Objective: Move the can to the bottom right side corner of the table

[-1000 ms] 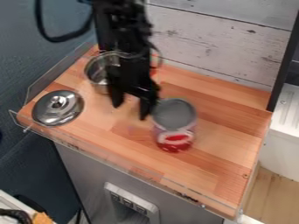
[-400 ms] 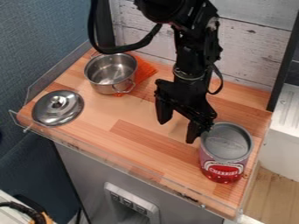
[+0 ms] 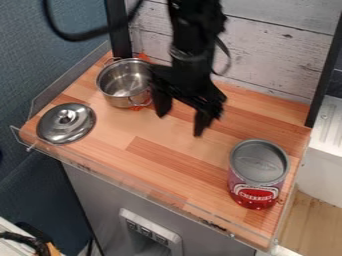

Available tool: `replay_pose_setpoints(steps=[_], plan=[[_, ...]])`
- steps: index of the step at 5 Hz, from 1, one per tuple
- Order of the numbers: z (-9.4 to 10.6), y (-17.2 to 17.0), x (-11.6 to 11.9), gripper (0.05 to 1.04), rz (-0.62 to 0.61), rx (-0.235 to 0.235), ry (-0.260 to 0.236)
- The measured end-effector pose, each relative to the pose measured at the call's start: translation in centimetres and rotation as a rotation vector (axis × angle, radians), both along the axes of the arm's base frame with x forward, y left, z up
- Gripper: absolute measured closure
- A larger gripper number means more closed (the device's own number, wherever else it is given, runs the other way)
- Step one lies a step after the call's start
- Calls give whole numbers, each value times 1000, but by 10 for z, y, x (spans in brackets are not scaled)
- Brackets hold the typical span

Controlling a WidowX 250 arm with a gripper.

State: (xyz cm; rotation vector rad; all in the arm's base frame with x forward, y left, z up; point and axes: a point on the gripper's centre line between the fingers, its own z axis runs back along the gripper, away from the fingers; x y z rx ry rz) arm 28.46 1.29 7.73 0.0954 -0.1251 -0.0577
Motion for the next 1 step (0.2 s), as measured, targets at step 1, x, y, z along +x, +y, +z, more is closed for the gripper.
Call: replay_pose_setpoints(steps=[1], plan=[[4, 11, -6, 83, 0, -16, 25]])
